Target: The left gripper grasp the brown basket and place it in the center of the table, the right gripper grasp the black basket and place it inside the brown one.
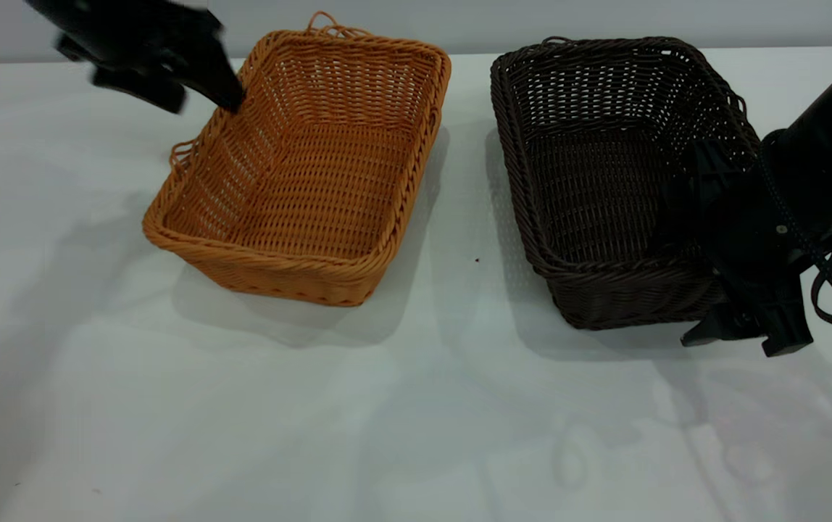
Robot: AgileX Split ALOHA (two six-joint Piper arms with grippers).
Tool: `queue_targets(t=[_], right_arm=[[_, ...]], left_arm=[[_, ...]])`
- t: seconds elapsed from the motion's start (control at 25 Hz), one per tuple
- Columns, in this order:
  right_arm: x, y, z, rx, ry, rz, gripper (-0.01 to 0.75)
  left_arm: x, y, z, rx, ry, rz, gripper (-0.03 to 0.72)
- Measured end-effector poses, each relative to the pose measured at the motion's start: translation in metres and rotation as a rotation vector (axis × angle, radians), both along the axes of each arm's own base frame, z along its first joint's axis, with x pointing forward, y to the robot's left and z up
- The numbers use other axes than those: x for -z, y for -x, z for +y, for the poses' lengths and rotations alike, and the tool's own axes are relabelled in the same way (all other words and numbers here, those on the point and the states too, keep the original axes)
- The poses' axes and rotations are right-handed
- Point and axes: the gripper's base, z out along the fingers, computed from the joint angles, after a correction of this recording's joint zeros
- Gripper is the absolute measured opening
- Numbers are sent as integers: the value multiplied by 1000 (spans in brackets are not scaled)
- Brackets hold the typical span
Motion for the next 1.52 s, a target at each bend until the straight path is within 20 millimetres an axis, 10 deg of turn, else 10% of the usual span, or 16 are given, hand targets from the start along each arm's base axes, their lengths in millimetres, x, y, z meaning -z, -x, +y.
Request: queue_targets(t=[0.72, 1.16, 1.52], right_arm=[[15, 4, -4, -2, 41, 43, 442], [16, 2, -3, 1, 36, 42, 148], [-6, -6, -9, 20, 33, -29, 85]], left_arm=[[57, -5, -1, -19, -52, 32, 392], [59, -4, -11, -9, -52, 27, 91], [59, -4, -19, 4, -65, 1, 78]])
